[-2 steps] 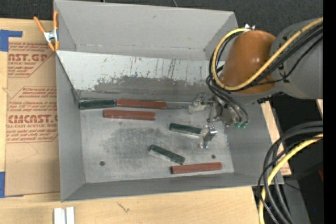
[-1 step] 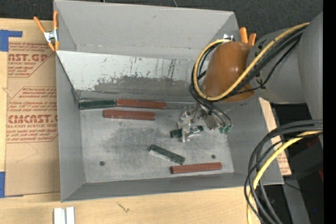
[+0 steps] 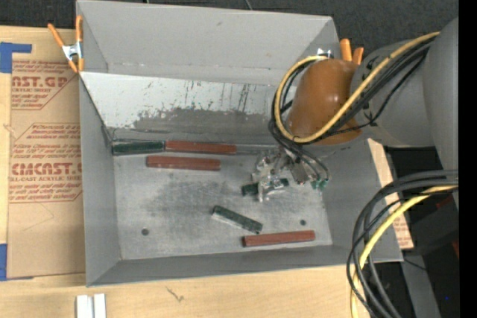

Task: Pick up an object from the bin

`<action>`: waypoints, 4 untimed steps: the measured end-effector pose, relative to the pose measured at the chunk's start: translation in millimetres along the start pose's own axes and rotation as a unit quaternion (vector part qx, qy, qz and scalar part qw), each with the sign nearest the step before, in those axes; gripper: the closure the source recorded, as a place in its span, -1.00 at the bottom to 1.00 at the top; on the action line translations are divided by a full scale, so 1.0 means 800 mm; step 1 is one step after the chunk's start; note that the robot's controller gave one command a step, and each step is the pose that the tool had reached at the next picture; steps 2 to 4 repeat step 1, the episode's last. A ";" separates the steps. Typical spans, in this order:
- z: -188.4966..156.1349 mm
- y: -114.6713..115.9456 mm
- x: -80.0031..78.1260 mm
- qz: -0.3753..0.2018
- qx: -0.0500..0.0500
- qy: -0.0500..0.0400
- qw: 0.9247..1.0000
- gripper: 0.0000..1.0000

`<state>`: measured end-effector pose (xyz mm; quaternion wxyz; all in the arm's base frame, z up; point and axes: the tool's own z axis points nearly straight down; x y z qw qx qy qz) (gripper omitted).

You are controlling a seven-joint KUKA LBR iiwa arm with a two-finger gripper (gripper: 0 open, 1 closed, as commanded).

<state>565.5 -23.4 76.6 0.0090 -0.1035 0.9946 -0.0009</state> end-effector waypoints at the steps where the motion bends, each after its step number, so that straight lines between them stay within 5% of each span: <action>1: -0.247 0.004 -0.015 -0.004 -0.002 0.009 1.000 1.00; 4: -0.247 0.004 -0.015 -0.004 -0.002 0.009 1.000 1.00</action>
Offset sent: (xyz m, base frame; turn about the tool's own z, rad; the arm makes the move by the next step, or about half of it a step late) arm 0.0000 0.0000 0.0000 0.0000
